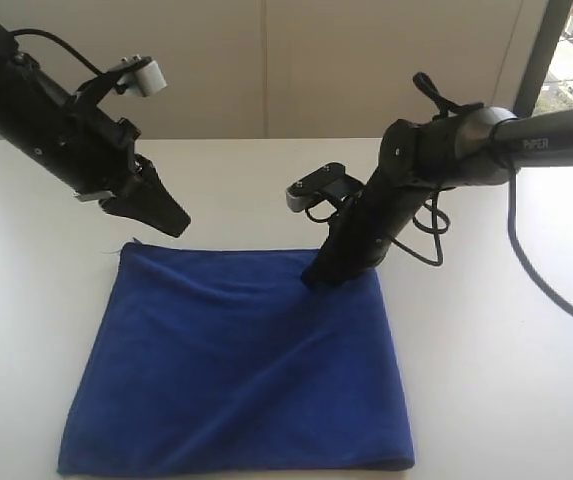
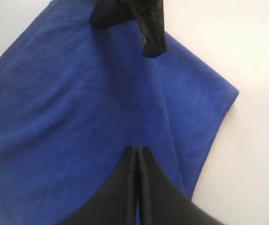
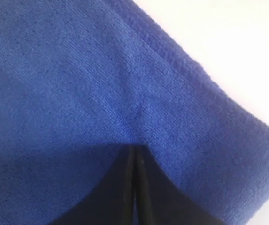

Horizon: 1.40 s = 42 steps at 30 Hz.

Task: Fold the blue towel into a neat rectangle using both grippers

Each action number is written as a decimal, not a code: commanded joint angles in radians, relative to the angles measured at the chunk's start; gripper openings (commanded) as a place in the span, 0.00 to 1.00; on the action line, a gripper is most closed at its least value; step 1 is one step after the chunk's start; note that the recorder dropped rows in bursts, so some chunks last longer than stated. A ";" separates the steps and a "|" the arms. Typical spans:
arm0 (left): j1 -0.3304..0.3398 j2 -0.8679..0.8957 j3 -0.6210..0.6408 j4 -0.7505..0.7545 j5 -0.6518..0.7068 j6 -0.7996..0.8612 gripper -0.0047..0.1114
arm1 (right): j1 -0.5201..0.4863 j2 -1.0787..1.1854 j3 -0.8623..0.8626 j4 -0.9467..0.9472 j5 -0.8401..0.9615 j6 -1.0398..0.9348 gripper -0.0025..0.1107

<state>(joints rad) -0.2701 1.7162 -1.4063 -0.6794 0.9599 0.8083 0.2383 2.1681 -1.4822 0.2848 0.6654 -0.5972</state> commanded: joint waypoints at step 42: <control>-0.006 -1.205 0.869 0.066 -0.415 -0.233 0.04 | 0.114 -0.325 0.539 -0.295 0.095 0.358 0.02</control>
<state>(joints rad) -0.2732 0.5207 -0.5440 -0.5940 0.5357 0.5824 0.2965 1.8378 -0.9762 -0.0405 0.7500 -0.2430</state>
